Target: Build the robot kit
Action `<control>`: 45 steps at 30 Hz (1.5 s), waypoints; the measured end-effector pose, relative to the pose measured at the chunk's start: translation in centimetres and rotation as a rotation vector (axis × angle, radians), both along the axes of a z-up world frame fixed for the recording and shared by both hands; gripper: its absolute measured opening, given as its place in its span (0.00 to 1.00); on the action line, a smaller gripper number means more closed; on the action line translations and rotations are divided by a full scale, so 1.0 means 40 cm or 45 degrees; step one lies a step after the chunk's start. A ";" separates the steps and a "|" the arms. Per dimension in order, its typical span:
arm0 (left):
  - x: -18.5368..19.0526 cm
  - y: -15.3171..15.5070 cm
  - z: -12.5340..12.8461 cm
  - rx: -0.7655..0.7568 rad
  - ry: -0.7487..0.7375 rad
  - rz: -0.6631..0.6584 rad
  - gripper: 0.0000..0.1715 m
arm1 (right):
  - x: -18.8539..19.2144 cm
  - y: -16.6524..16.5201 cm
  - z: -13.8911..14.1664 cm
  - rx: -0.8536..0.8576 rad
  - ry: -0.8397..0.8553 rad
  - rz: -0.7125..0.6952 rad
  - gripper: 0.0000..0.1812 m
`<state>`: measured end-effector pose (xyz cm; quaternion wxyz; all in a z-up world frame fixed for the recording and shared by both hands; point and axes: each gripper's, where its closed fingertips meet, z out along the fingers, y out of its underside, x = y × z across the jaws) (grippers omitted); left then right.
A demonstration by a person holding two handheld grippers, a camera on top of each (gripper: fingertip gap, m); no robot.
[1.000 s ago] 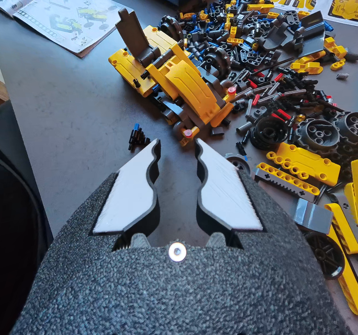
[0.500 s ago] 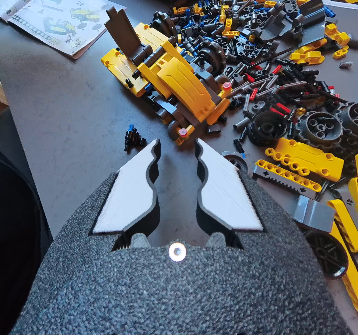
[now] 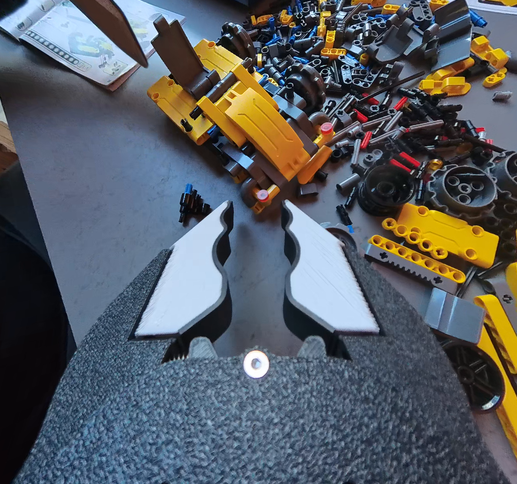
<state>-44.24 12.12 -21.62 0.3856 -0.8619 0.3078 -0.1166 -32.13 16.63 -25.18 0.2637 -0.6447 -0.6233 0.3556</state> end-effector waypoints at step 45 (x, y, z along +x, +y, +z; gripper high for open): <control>0.103 -0.136 -0.018 -0.018 -0.047 0.147 0.42 | -0.019 -0.037 0.013 0.127 0.053 0.118 0.19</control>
